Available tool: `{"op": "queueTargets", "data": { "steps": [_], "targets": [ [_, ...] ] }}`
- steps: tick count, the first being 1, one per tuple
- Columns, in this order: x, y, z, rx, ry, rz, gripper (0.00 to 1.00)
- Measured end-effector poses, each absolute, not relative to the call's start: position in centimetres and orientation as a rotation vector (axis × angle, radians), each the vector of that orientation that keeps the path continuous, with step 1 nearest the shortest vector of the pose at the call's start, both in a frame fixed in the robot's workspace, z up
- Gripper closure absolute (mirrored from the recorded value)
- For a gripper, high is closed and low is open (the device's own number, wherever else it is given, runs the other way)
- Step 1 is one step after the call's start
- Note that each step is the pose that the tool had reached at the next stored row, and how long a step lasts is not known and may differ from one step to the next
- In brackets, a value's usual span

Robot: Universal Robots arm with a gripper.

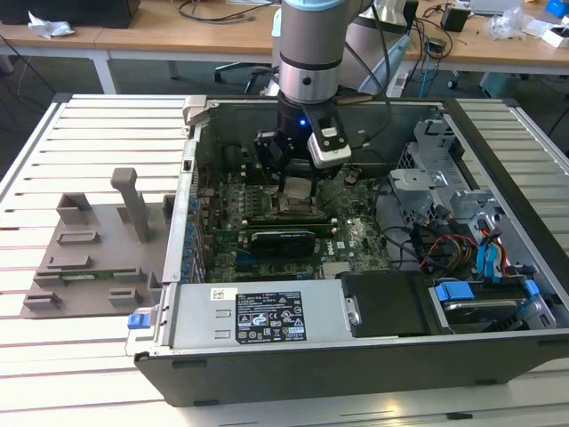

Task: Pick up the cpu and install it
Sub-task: 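Place the cpu into insertion slot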

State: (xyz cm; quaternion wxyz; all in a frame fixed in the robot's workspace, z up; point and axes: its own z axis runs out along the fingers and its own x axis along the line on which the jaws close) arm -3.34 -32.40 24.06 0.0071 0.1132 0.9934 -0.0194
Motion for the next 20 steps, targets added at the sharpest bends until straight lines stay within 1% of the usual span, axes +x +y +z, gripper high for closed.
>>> {"op": "queueTargets", "data": {
  "steps": [20],
  "targets": [
    [-3.34,-32.39,24.05,0.542,3.082,-0.062,0.45]
  ]
}}
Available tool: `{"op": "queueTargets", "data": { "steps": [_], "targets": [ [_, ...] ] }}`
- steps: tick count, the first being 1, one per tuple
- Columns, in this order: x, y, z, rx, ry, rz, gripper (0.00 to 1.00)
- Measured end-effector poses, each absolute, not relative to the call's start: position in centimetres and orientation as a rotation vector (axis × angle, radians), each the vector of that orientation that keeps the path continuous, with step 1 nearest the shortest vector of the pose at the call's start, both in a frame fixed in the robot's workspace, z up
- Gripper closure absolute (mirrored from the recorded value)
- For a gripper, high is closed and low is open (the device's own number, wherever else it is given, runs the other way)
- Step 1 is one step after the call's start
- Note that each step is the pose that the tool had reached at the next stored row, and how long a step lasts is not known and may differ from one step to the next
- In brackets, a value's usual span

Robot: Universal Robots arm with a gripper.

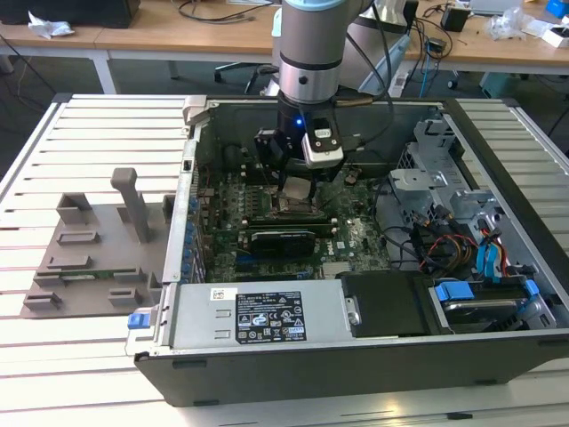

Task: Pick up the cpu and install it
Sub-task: 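Place the cpu into insertion slot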

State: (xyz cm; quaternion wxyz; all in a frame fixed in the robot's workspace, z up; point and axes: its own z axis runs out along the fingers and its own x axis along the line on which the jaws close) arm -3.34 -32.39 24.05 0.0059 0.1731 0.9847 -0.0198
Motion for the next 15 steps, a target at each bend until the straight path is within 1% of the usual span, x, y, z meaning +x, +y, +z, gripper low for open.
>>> {"op": "queueTargets", "data": {
  "steps": [15],
  "targets": [
    [-3.34,-32.40,24.05,0.697,3.052,-0.064,0.45]
  ]
}}
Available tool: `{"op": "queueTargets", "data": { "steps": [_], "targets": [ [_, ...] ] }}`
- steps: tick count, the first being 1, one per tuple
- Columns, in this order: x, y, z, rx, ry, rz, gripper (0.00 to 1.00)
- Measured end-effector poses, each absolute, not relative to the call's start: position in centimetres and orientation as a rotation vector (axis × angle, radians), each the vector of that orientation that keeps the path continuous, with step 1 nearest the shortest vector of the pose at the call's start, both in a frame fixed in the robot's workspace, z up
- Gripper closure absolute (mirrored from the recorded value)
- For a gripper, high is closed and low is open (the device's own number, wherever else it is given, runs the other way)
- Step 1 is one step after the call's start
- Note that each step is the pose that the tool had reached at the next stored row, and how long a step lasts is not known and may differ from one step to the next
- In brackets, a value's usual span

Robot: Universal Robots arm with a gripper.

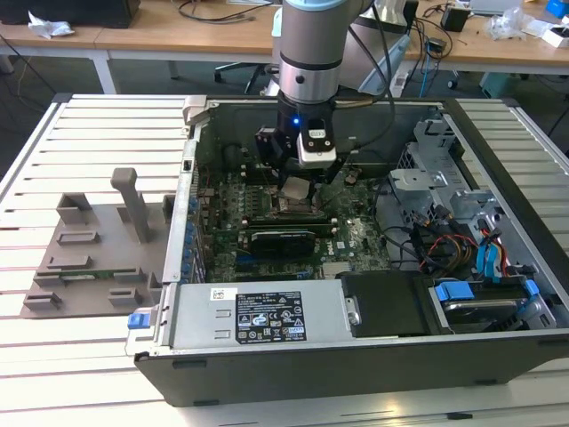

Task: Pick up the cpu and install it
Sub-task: 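Place the cpu into insertion slot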

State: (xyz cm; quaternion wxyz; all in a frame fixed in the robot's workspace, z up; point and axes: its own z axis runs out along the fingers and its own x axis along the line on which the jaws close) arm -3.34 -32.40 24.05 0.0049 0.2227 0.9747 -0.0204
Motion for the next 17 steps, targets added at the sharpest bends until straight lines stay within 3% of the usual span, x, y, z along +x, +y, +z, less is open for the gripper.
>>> {"op": "queueTargets", "data": {
  "steps": [17],
  "targets": [
    [-3.34,-32.40,24.05,0.863,3.012,-0.067,0.45]
  ]
}}
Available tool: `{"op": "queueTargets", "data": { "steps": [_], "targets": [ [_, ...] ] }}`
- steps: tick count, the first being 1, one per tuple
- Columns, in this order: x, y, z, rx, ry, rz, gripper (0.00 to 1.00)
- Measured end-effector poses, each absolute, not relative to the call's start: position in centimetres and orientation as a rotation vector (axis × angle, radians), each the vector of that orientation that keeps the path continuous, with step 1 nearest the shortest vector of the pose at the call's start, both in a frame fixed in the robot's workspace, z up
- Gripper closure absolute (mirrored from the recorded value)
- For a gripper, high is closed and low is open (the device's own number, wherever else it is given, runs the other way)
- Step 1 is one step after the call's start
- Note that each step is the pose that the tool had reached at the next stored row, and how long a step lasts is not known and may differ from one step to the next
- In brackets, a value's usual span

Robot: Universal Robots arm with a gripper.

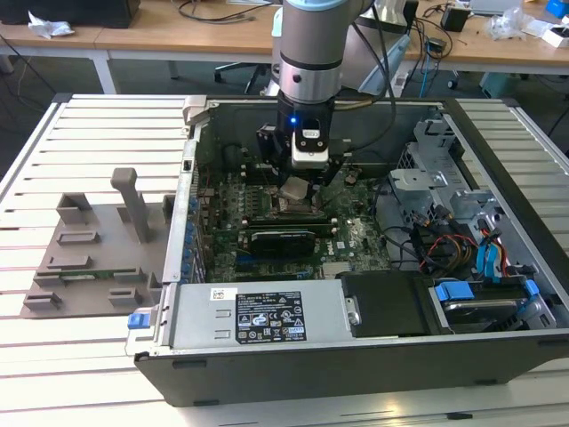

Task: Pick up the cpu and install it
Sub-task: 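Place the cpu into insertion slot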

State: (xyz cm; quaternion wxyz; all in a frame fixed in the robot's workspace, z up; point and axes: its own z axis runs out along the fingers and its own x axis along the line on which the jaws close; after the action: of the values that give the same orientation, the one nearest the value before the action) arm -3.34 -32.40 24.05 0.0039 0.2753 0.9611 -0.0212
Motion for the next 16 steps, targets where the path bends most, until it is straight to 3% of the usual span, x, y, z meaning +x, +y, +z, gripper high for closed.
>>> {"op": "queueTargets", "data": {
  "steps": [16],
  "targets": [
    [-3.34,-32.40,24.05,1.020,2.964,-0.069,0.45]
  ]
}}
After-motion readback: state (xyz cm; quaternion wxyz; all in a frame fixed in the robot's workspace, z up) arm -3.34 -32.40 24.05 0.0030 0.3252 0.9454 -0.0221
